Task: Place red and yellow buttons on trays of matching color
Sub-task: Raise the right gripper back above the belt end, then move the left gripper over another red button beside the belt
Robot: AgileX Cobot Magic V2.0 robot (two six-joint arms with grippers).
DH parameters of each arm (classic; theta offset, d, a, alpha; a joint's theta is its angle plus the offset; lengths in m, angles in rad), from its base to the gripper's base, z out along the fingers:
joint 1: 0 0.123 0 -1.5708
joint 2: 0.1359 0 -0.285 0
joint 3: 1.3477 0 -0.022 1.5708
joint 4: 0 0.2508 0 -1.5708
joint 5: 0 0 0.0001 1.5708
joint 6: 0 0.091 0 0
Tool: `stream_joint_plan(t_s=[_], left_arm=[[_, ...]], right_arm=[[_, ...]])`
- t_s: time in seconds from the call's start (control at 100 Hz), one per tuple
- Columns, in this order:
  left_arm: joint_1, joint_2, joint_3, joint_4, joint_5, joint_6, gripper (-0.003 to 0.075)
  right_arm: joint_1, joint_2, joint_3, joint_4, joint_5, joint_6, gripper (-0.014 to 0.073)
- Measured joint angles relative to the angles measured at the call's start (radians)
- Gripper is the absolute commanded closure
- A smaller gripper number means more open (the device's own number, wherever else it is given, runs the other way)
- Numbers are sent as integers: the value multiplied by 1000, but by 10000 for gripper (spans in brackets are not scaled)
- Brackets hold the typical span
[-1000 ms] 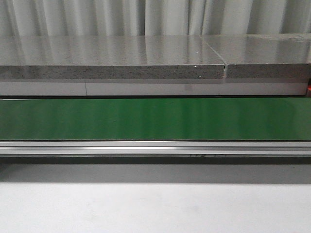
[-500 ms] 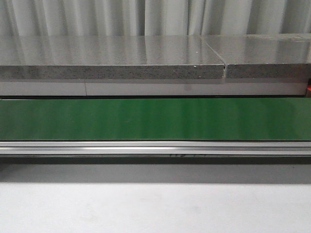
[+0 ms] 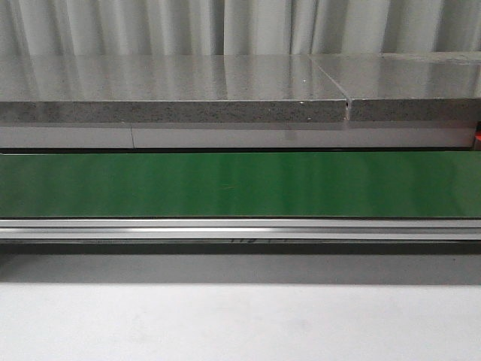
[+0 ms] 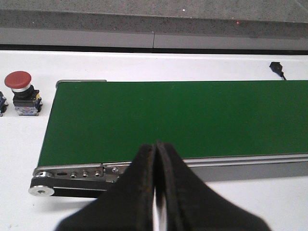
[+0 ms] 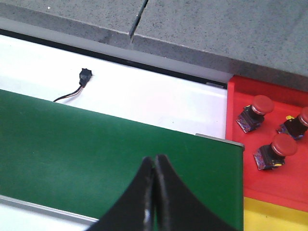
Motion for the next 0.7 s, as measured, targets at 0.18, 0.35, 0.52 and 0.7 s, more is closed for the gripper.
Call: stream_joint_plan(t_s=[0.18,0.35,0.52,0.7], left_arm=[[0,0,0,0,0,0,739],[0,0,0,0,0,0,733],[0,0,4,0,0,0,465],[0,0,4,0,16,0,36]], right_arm=[[0,0,0,0,0,0,662],[0,0,0,0,0,0,662],[0,0,0,0,0,0,662],[0,0,0,0,0,0,662]])
